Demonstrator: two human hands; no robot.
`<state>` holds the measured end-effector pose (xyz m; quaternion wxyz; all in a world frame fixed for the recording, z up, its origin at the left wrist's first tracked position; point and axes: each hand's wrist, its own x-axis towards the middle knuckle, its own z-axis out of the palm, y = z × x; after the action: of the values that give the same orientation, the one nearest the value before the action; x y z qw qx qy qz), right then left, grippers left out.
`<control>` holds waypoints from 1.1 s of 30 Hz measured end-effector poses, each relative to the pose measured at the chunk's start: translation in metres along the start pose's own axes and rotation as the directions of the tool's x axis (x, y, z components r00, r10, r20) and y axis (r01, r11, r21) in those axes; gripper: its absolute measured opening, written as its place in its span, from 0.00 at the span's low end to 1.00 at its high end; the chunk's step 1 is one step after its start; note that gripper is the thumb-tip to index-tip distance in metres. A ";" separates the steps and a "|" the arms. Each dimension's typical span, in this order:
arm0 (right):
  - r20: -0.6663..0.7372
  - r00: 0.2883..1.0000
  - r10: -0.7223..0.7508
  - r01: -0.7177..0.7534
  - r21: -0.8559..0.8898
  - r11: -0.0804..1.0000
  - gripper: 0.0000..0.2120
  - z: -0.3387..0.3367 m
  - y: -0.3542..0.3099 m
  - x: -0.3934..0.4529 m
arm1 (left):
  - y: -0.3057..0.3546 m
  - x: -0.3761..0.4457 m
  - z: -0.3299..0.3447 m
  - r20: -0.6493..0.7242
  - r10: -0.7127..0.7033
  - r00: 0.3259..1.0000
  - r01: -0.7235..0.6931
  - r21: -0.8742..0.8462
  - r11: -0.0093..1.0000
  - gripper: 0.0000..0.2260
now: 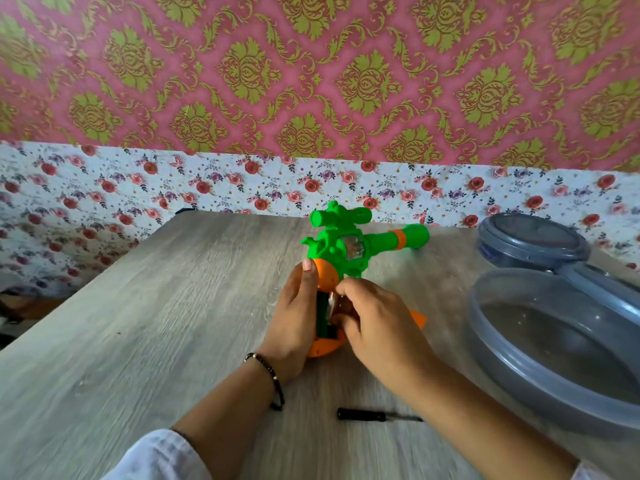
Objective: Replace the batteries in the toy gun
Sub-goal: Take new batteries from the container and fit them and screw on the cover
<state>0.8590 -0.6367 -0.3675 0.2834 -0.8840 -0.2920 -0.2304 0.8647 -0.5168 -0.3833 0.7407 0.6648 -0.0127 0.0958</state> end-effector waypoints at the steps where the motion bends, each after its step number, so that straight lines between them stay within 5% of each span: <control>1: -0.006 1.000 -0.009 0.009 0.000 1.000 0.09 0.000 0.001 0.000 | 0.000 0.000 0.000 0.002 0.005 1.000 -0.005 0.000 1.000 0.26; 9: -0.091 0.996 0.003 0.002 0.056 0.998 0.11 0.003 0.003 -0.001 | 0.000 0.002 0.002 -0.048 -0.061 0.997 0.058 -0.065 0.996 0.12; 33: -0.010 0.999 -0.037 0.037 -0.006 0.999 0.12 0.000 0.001 0.002 | 0.000 0.004 0.005 -0.065 -0.068 0.996 0.060 -0.118 0.991 0.11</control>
<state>0.8610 -0.6370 -0.3668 0.2779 -0.8780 -0.3063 -0.2407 0.8696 -0.5209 -0.3826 0.7809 0.6169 0.0288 0.0938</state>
